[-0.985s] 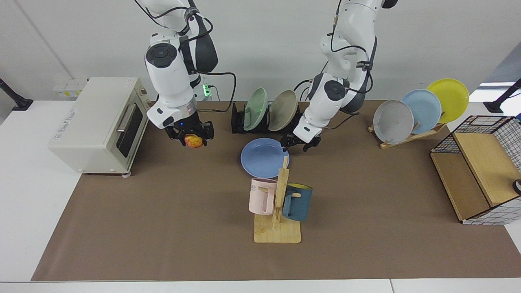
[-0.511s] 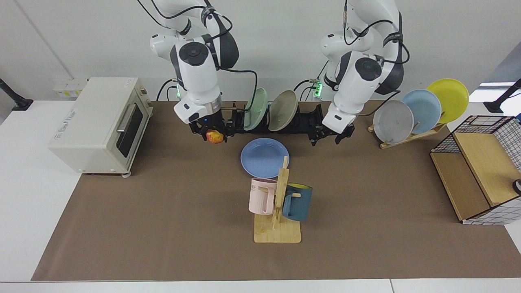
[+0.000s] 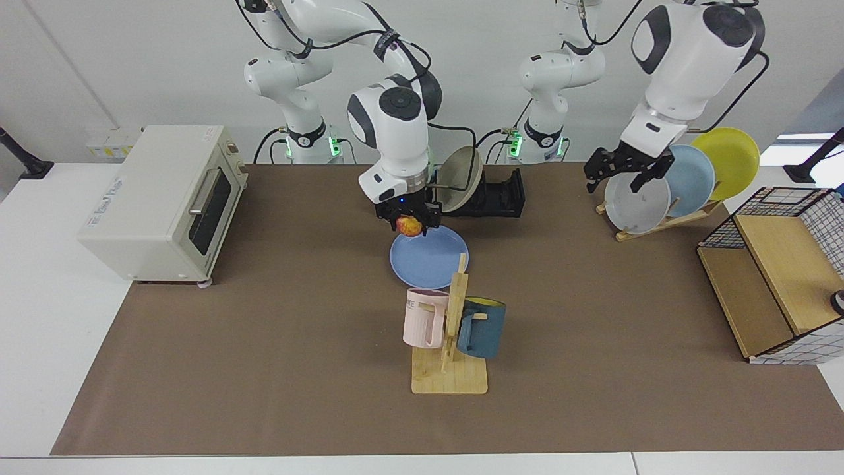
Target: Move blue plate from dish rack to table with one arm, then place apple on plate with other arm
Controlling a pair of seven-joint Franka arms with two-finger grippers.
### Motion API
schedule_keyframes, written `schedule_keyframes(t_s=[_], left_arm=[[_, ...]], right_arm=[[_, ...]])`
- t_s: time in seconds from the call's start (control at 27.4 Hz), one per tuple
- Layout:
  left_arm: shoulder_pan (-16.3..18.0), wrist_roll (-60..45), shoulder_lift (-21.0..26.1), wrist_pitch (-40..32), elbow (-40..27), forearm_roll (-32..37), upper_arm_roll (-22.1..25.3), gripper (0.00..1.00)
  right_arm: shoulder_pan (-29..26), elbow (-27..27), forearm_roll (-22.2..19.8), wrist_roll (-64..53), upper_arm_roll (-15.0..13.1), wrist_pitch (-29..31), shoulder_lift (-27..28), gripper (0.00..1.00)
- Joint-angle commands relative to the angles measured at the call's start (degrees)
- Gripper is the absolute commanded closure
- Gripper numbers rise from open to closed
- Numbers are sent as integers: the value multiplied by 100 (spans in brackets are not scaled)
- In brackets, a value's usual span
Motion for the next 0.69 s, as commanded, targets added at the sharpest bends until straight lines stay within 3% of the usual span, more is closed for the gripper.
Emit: schedule_keyframes(t_s=[0.0,0.33,0.47,0.51,0.55,0.58,0.62,0.66], left_arm=[[-28,247,-73,-431,314,380,63,0],[-2,590,-82,-449,315,434,63,0],[-20,572,-108,-450,271,434,63,0],[-20,572,-108,-458,271,434,63,0],[-20,581,-108,-458,271,434,63,0],[-20,581,-117,-458,271,434,63,0],[-20,581,-117,-458,271,434,63,0],[-20,572,-117,-458,271,434,63,0]], right_arm=[[188,131,-82,401,-29,445,556,100],[259,114,-73,560,-20,797,873,99],[224,61,-64,551,-20,824,891,83],[206,35,-64,542,-12,833,891,76],[198,26,-38,533,-12,842,891,60],[189,9,-3,525,-12,850,891,34],[180,-26,6,525,-12,894,882,0],[171,-53,6,525,-12,920,882,0]])
